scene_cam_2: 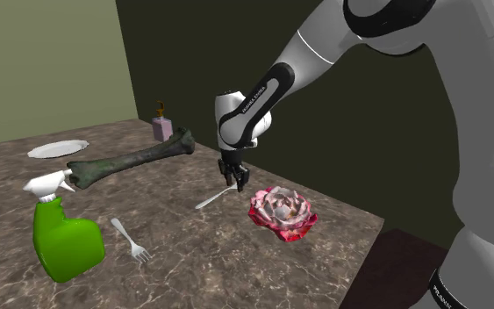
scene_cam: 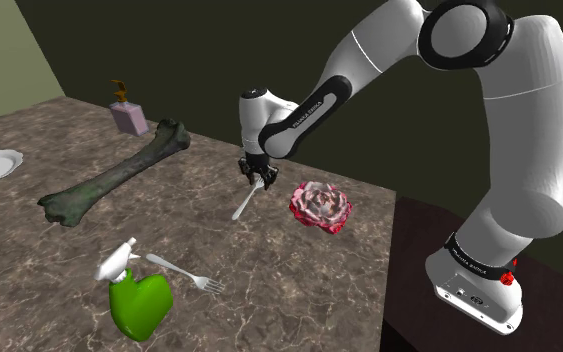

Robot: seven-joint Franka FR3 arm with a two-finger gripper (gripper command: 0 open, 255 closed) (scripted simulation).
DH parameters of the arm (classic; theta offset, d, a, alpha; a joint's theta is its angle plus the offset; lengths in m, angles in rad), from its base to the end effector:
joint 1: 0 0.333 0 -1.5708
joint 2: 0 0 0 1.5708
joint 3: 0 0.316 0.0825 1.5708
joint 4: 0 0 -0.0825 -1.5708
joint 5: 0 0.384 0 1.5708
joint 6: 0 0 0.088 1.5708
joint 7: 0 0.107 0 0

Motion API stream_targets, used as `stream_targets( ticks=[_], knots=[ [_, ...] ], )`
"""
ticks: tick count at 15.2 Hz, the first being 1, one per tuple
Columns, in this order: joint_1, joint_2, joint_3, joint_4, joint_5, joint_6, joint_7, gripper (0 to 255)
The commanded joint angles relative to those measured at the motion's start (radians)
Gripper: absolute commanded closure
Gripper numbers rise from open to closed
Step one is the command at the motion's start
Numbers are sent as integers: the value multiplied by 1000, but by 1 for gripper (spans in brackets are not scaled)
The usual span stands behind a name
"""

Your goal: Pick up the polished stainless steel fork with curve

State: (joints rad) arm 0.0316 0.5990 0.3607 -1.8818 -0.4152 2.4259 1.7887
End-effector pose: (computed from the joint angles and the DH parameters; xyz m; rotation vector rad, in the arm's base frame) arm 0.5907 0.2306 0.2051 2.6219 -1.6777 0.1006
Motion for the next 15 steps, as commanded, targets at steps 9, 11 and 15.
stream_targets(
  ticks=[9, 11, 15],
  knots=[
    [-3, -4, 3, 0, 4, 4, -3, 255],
    [-10, -24, 11, -2, 14, -13, -11, 255],
    [-21, -62, 27, -4, 36, -48, -27, 255]
  ],
)
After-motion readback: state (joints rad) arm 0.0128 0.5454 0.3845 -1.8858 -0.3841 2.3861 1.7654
